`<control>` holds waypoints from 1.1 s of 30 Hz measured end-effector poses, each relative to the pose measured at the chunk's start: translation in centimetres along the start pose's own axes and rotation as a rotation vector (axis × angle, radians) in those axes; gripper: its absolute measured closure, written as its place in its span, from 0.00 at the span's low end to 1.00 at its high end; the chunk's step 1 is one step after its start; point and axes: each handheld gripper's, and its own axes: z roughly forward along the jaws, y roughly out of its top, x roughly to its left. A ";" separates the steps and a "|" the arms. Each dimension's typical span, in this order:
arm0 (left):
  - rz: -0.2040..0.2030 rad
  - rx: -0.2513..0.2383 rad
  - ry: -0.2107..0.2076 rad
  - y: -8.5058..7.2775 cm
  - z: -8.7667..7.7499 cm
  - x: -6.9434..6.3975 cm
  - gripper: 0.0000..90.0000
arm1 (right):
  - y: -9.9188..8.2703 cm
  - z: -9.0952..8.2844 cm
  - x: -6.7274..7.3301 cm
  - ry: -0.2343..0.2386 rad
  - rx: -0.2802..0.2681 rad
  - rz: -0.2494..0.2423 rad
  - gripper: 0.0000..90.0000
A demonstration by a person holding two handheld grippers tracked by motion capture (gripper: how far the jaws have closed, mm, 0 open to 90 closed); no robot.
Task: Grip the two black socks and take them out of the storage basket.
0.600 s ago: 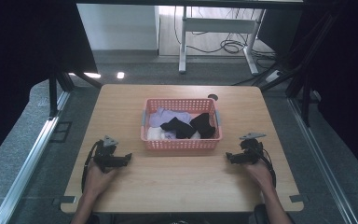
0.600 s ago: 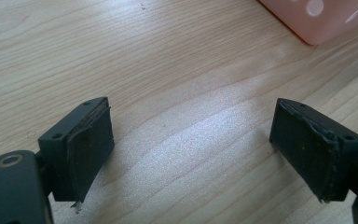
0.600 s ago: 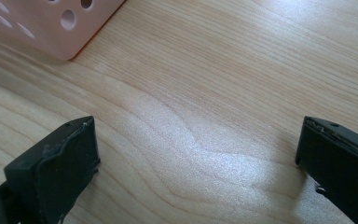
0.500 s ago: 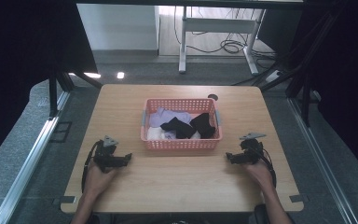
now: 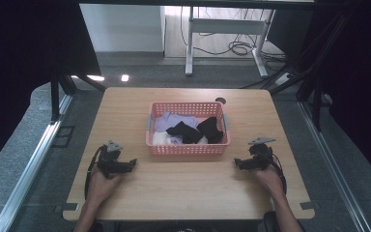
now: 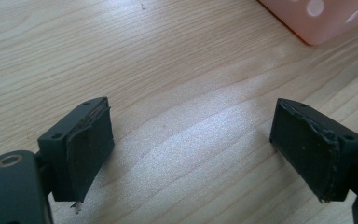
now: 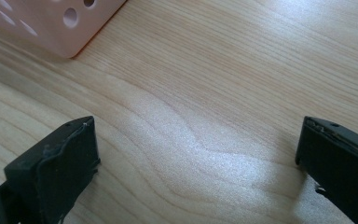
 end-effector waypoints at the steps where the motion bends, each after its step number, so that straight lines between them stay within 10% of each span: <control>1: 0.000 0.000 0.000 0.0 0.0 0.0 0.14 | 0.0 0.0 0.0 0.000 0.000 0.000 0.00; 33: 0.000 -0.001 0.001 0.0 0.0 0.0 0.15 | 3.0 -3.3 0.1 0.076 -0.030 0.037 0.12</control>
